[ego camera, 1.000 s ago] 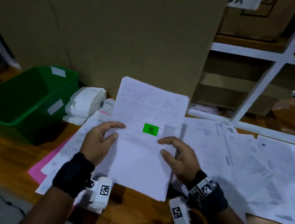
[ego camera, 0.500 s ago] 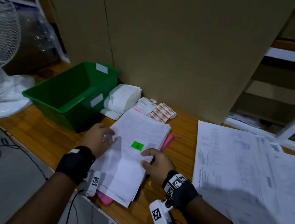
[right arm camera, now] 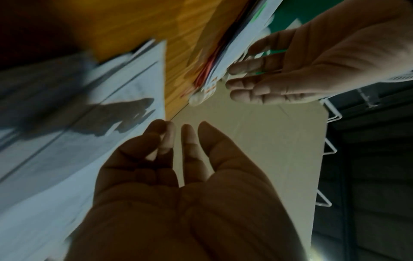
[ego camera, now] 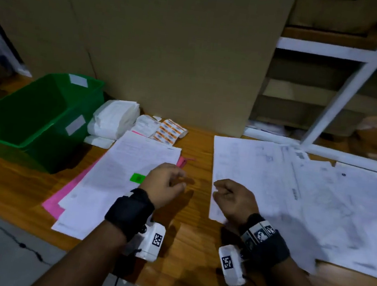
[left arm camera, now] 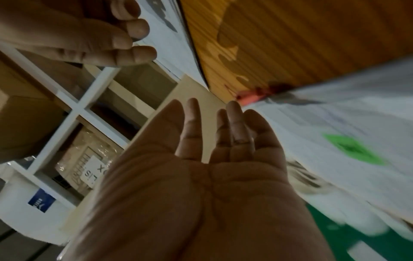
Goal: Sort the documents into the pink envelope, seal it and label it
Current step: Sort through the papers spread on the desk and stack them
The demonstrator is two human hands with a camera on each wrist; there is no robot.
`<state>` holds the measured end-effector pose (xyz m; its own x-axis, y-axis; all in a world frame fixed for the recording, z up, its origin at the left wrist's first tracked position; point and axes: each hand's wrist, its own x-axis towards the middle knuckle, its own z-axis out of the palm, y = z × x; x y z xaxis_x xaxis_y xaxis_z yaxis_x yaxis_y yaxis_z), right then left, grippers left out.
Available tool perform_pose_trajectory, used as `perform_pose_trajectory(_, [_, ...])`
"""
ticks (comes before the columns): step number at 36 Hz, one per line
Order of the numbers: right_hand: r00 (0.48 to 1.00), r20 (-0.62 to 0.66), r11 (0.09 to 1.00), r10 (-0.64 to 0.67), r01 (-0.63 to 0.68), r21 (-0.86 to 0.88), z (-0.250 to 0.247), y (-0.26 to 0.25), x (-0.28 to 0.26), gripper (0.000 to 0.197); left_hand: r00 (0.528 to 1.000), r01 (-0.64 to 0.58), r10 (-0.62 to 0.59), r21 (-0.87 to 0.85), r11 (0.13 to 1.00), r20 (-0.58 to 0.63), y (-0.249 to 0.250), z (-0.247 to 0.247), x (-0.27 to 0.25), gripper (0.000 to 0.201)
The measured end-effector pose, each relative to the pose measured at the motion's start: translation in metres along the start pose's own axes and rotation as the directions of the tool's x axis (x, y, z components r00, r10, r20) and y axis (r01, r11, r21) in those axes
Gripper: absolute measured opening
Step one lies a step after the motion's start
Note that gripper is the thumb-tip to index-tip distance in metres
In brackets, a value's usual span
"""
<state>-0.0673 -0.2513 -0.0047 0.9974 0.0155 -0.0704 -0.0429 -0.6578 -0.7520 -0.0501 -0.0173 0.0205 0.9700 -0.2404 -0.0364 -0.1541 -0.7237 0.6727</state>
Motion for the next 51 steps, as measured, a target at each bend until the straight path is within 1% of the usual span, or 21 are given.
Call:
perform_pose_trajectory(2, [0.999,-0.027,0.999,0.039,-0.04,-0.025,-0.019,0.015,-0.005,0.024,0.999,0.016,-0.016,-0.009,1.0,0.05,0.012,0.016,0.008,0.023])
perform_pose_trajectory(6, [0.983,-0.148,0.988,0.106,-0.121,-0.099,-0.052,0.053,-0.015,0.024,0.986,0.045,-0.022,-0.139,0.989,0.164,0.029,0.046,0.018,0.019])
perform_pose_trajectory(8, [0.967,-0.215,0.98,0.139,-0.166,-0.111,-0.067,0.069,-0.021,0.022,0.985,0.055,-0.029,-0.15,0.987,0.168,0.034,0.056,0.022,0.018])
perform_pose_trajectory(10, [0.944,-0.277,0.972,0.178,-0.212,-0.1,-0.079,0.081,-0.027,0.021,0.985,0.057,-0.038,-0.112,0.992,0.17,0.039,0.065,0.025,0.018])
perform_pose_trajectory(12, [0.927,-0.313,0.958,0.208,-0.257,-0.124,-0.086,0.089,-0.031,0.021,0.986,0.047,-0.032,-0.089,0.995,0.164,0.045,0.073,0.026,0.018])
perform_pose_trajectory(14, [0.928,-0.297,0.947,0.226,-0.28,-0.156,-0.09,0.095,-0.035,0.022,0.988,0.047,-0.033,-0.086,0.995,0.151,0.049,0.079,0.026,0.016])
perform_pose_trajectory(16, [0.939,-0.261,0.943,0.223,-0.276,-0.186,-0.09,0.097,-0.036,0.025,0.992,0.047,-0.036,-0.084,0.995,0.123,0.052,0.082,0.025,0.013])
perform_pose_trajectory(19, [0.949,-0.222,0.945,0.224,-0.267,-0.187,-0.089,0.097,-0.038,0.026,0.996,0.037,-0.029,-0.092,0.995,0.084,0.056,0.086,0.022,0.01])
perform_pose_trajectory(21, [0.953,-0.204,0.947,0.223,-0.262,-0.186,-0.088,0.096,-0.04,0.024,0.997,0.032,-0.027,-0.069,0.997,0.071,0.06,0.088,0.018,0.01])
perform_pose_trajectory(23, [0.952,-0.221,0.958,0.213,-0.248,-0.145,-0.088,0.096,-0.04,0.019,0.998,0.04,-0.038,-0.036,0.999,0.052,0.064,0.09,0.014,0.012])
perform_pose_trajectory(25, [0.95,-0.243,0.967,0.196,-0.228,-0.114,-0.089,0.095,-0.042,0.015,0.998,0.056,-0.055,-0.037,0.998,0.023,0.069,0.092,0.01,0.011])
perform_pose_trajectory(29, [0.949,-0.263,0.975,0.175,-0.205,-0.088,-0.092,0.096,-0.046,0.011,0.997,0.074,-0.074,-0.051,0.996,0.005,0.072,0.096,0.003,0.01])
perform_pose_trajectory(32, [0.944,-0.298,0.981,0.14,-0.173,-0.088,-0.095,0.098,-0.046,0.008,0.996,0.082,-0.084,-0.101,0.992,-0.015,0.071,0.099,0.0,0.01])
perform_pose_trajectory(36, [0.95,-0.278,0.978,0.145,-0.181,-0.107,-0.097,0.092,-0.047,0.01,0.993,0.107,-0.114,-0.171,0.98,-0.034,0.067,0.101,-0.002,0.011])
perform_pose_trajectory(39, [0.955,-0.234,0.973,0.184,-0.211,-0.093,-0.095,0.086,-0.048,0.017,0.986,0.149,-0.165,-0.337,0.93,-0.019,0.064,0.1,-0.002,0.018])
perform_pose_trajectory(41, [0.951,-0.221,0.976,0.215,-0.22,0.003,-0.093,0.078,-0.05,0.022,0.98,0.183,-0.199,-0.475,0.861,0.018,0.062,0.099,0.0,0.022])
perform_pose_trajectory(43, [0.954,-0.227,0.978,0.194,-0.172,0.115,-0.089,0.067,-0.054,0.025,0.964,0.237,-0.258,-0.621,0.747,0.058,0.062,0.098,0.001,0.023])
perform_pose_trajectory(45, [0.966,-0.203,0.979,0.163,-0.132,0.158,-0.085,0.057,-0.059,0.025,0.946,0.284,-0.307,-0.723,0.63,0.104,0.061,0.098,0.002,0.024])
perform_pose_trajectory(46, [0.972,-0.182,0.979,0.146,-0.115,0.166,-0.082,0.053,-0.062,0.025,0.941,0.299,-0.315,-0.747,0.594,0.126,0.06,0.098,0.002,0.025])
perform_pose_trajectory(49, [0.986,-0.108,0.985,0.125,-0.11,0.135,-0.072,0.044,-0.064,0.025,0.937,0.312,-0.306,-0.786,0.533,0.165,0.058,0.094,0.002,0.028])
perform_pose_trajectory(51, [0.987,-0.097,0.991,0.13,-0.126,0.051,-0.066,0.042,-0.065,0.028,0.949,0.285,-0.276,-0.785,0.551,0.151,0.056,0.089,0.002,0.03])
